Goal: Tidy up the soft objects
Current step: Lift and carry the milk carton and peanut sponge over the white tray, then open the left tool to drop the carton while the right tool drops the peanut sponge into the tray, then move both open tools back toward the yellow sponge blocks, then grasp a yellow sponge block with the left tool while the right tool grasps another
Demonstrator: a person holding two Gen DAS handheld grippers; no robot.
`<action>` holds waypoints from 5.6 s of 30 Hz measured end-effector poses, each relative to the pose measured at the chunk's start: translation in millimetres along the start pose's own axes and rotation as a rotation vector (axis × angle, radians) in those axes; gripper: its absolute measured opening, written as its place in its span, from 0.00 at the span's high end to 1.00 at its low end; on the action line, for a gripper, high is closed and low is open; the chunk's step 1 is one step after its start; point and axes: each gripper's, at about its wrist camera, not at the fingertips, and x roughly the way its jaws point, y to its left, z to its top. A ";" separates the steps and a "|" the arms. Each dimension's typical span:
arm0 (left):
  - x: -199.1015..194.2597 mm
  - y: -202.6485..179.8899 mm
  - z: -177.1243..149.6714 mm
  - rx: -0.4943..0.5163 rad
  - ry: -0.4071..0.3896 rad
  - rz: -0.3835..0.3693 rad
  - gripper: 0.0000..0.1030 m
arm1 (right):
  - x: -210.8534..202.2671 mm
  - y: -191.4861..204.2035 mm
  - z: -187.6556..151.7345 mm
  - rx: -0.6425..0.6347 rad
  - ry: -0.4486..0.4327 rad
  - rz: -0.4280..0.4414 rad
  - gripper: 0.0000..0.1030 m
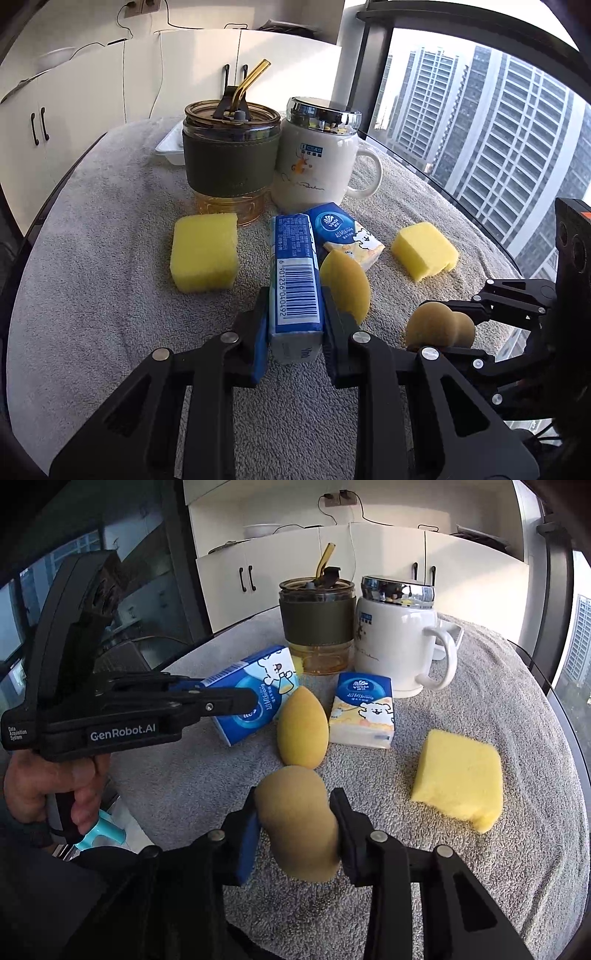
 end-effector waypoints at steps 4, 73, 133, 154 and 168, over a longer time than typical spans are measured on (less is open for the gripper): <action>-4.2 0.8 -2.9 0.001 0.006 0.002 0.78 | -4.4 -1.8 1.6 0.001 -0.004 -0.007 0.62; 169.3 156.1 218.2 0.191 0.210 0.019 0.77 | 175.1 -206.9 242.8 -0.167 0.243 -0.033 0.60; 28.2 154.1 200.6 0.008 -0.129 0.125 0.00 | 5.6 -207.3 240.1 0.030 -0.150 -0.155 0.00; -3.8 64.5 39.7 -0.027 -0.008 0.111 0.00 | -42.1 -79.6 51.7 0.106 -0.106 -0.160 0.00; 49.8 64.3 40.4 -0.046 0.117 0.161 0.00 | 3.7 -98.0 17.5 0.266 0.025 -0.277 0.00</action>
